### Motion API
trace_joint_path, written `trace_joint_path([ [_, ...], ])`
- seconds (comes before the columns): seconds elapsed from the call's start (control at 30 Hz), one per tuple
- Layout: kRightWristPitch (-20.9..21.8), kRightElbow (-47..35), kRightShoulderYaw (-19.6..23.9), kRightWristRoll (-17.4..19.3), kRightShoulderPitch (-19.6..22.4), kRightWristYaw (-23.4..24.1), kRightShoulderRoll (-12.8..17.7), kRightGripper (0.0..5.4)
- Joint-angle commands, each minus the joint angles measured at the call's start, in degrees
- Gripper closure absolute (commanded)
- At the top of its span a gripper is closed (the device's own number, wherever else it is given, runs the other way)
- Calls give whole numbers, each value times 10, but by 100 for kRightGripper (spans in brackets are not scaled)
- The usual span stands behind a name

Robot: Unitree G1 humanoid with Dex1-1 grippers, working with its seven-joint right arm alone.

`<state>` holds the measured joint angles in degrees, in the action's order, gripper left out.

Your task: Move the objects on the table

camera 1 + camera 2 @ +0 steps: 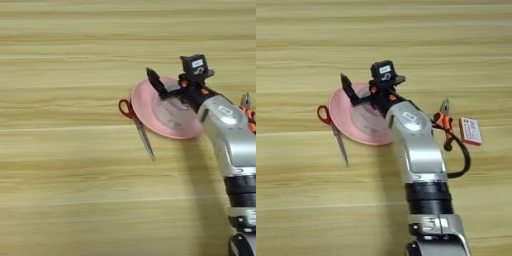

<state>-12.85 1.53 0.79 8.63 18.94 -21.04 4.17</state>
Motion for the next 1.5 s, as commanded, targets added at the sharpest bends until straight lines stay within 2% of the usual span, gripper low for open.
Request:
trace_joint_path([
  [0.03, 73, 6, -13, 21, 46, 21, -62, 2],
  [0.13, 111, 23, -29, 19, 39, 27, -94, 2],
  [0.27, 155, 39, -49, 8, 36, 25, -109, 2],
  [0.57, 178, 112, -98, 9, 7, 33, -143, 2],
  [0.87, 158, 180, -115, 27, -10, 58, -159, 2],
  [1.1, 140, 185, -130, 59, -15, 56, -173, 2],
  [1.3, 133, 180, -152, 70, -19, 50, -178, 2],
  [1.5, 101, 175, -168, 90, -26, 48, -182, 2],
])
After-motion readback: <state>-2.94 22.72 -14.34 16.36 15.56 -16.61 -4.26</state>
